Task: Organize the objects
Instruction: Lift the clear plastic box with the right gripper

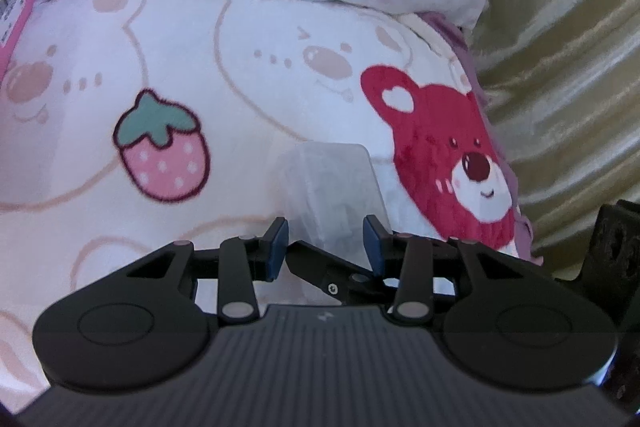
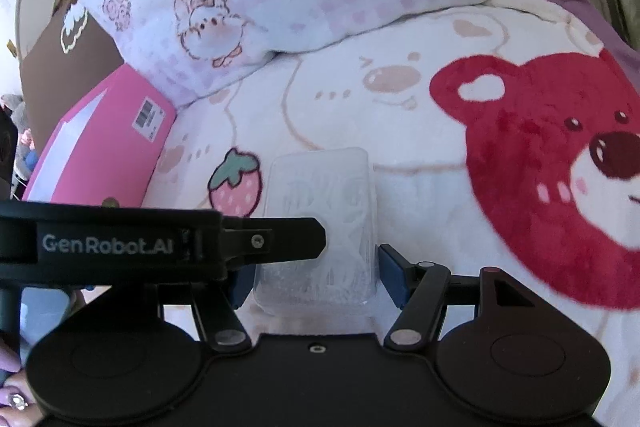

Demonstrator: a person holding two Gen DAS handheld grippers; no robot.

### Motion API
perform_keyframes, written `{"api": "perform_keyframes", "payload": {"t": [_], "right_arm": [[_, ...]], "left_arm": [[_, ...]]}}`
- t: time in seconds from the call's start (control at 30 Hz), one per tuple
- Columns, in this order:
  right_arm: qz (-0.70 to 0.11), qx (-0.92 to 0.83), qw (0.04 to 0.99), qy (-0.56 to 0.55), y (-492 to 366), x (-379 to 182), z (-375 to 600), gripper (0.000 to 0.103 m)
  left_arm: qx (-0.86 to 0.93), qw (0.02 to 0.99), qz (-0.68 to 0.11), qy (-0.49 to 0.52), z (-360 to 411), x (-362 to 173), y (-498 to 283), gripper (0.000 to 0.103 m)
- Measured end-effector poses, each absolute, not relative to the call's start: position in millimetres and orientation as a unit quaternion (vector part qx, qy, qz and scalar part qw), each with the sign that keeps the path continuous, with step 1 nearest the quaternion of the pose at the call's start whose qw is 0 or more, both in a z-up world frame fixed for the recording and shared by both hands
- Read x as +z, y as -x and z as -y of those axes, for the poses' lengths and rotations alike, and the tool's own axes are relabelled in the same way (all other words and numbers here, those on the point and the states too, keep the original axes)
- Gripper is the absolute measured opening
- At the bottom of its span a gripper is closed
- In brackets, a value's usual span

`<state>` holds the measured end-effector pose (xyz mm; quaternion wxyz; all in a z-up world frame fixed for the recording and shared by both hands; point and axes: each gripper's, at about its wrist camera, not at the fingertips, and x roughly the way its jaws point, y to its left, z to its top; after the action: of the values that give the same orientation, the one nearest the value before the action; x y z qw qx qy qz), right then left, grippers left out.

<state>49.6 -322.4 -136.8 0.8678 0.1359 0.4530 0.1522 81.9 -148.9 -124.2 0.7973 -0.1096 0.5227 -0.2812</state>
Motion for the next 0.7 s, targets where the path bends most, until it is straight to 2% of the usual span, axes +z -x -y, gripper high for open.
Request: {"api": "perform_keyframes", "payload": {"t": [0.3, 0.7], "right_arm": [[-0.461, 0.171, 0.862, -0.121, -27.6, -129.6, 301.1, 0.069], [-0.435, 0.193, 0.872, -0.115, 8.9, -95.7, 267.1, 0.071]], "left_arm": [[-0.284, 0.787, -0.538, 0.108, 118.8, -117.7, -65.0, 0.039], [-0.302, 0.789, -0.529, 0.078, 75.2, -76.9, -40.5, 0.038]]}}
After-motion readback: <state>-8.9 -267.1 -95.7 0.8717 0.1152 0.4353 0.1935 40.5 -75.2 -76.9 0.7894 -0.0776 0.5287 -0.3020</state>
